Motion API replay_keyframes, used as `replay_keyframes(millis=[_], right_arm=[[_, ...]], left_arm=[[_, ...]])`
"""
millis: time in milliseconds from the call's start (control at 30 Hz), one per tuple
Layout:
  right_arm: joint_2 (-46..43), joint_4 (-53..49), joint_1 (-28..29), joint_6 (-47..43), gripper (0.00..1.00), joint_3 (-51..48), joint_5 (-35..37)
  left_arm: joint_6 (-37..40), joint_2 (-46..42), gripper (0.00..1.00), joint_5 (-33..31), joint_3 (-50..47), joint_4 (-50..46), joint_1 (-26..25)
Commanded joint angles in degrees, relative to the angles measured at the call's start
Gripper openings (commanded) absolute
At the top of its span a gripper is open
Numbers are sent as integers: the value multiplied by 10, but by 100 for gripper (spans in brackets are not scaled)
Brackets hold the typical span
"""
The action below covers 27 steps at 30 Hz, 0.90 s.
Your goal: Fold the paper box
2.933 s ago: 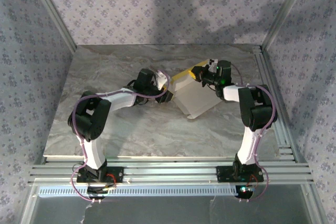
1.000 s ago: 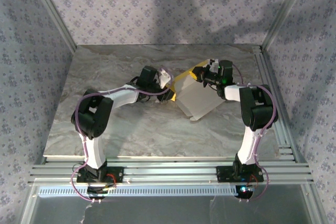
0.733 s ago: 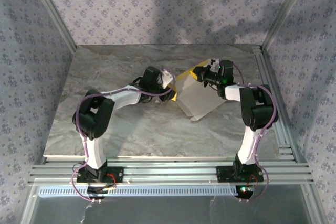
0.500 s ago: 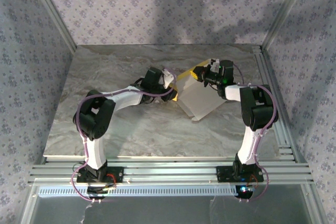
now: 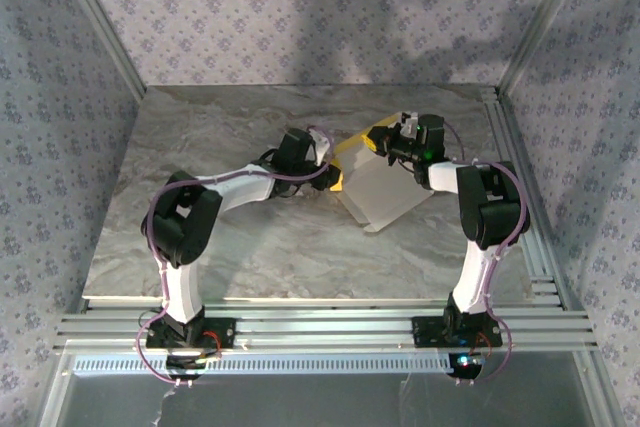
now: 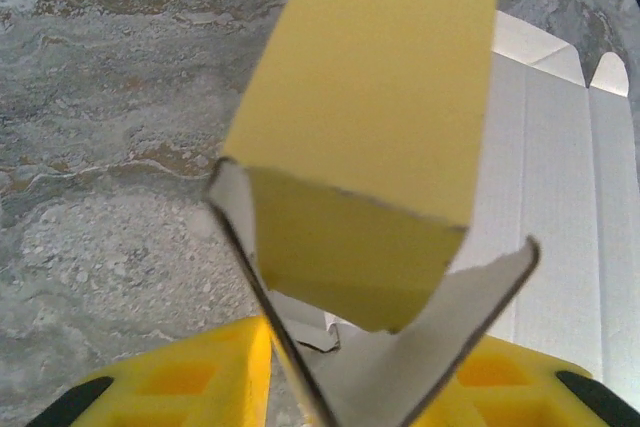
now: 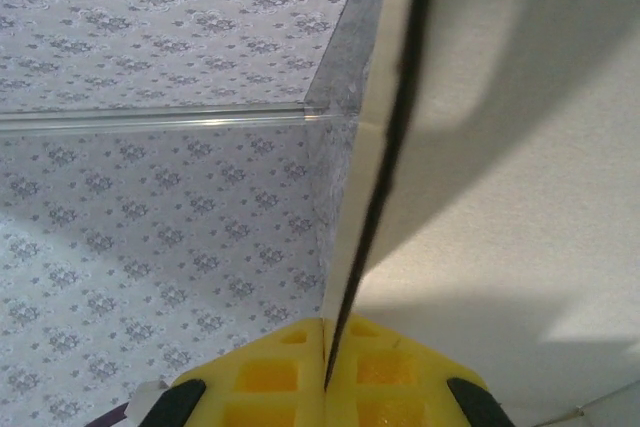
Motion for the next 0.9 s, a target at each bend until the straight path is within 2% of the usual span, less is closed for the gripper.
replay_keyframes(millis=[0, 267, 667, 867], right_arm=[[4, -10, 6, -2, 0, -1, -17], [0, -8, 5, -1, 0, -4, -17], [1, -1, 5, 4, 0, -4, -18], [-1, 3, 4, 10, 0, -6, -17]], left_arm=[[-32, 5, 37, -29, 12, 44, -21], [-48, 20, 35, -101, 17, 49, -44], [-63, 53, 31, -253, 100, -66, -79], [-88, 78, 28, -305, 133, -103, -92]])
